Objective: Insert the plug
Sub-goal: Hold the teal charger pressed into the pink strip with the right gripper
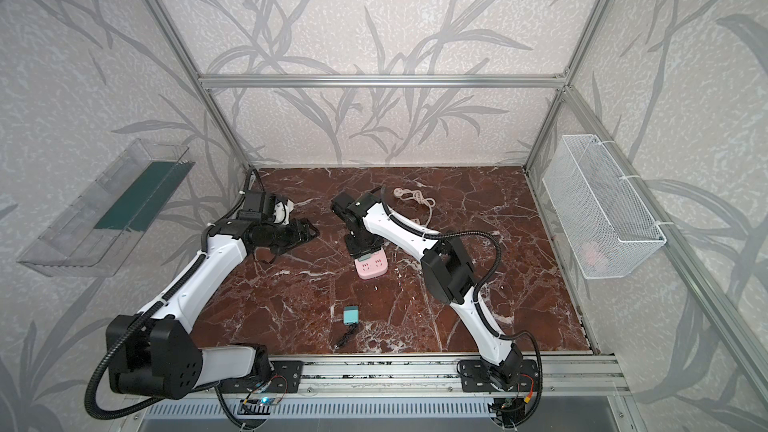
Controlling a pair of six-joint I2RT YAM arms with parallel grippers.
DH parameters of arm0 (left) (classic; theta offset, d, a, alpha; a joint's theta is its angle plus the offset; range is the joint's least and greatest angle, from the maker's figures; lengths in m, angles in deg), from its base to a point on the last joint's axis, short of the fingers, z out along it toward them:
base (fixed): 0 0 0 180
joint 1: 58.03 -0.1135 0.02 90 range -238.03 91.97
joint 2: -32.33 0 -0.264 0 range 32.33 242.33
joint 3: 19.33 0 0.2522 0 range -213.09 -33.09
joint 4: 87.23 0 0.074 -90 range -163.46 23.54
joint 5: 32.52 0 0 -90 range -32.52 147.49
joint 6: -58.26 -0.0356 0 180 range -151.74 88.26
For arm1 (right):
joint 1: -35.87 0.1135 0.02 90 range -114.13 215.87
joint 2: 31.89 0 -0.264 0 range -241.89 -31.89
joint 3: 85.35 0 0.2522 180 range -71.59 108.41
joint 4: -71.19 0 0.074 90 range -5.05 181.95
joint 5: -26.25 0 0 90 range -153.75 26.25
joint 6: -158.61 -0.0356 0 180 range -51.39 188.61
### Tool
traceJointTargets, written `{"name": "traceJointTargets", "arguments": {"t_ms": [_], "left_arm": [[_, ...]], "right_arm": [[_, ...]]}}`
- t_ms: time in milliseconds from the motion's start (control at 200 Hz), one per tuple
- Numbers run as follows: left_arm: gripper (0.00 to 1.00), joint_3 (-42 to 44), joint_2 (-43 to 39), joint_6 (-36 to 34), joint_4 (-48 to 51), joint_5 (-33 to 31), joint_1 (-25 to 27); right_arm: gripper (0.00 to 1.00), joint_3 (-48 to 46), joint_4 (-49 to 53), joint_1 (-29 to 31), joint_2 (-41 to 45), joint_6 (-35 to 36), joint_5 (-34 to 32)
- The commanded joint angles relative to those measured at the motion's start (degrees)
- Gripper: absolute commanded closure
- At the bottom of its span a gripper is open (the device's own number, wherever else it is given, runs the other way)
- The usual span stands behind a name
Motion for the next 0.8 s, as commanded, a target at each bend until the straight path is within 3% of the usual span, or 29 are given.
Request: {"name": "traceJointTargets", "arguments": {"t_ms": [0, 170, 640, 795], "left_arm": [[0.25, 0.5, -1.2, -0.2, 0.2, 0.6, -0.3], [0.25, 0.5, -1.6, -0.2, 0.1, 0.9, -0.4], [0.25, 0.4, -1.3, -0.2, 0.2, 1.1, -0.4], [0.25, 0.4, -1.1, -0.3, 0.2, 0.9, -0.4]], "right_arm": [[1.0, 3.8, 5.7, 0.1, -3.5, 1.4, 0.1], [1.0, 9.7, 9.8, 0.2, -8.0, 2.1, 0.9], [1.0, 12.4, 9.8, 0.3, -14.1, 2.1, 2.3], [1.0, 17.4, 12.2, 0.2, -18.1, 2.7, 2.1]]}}
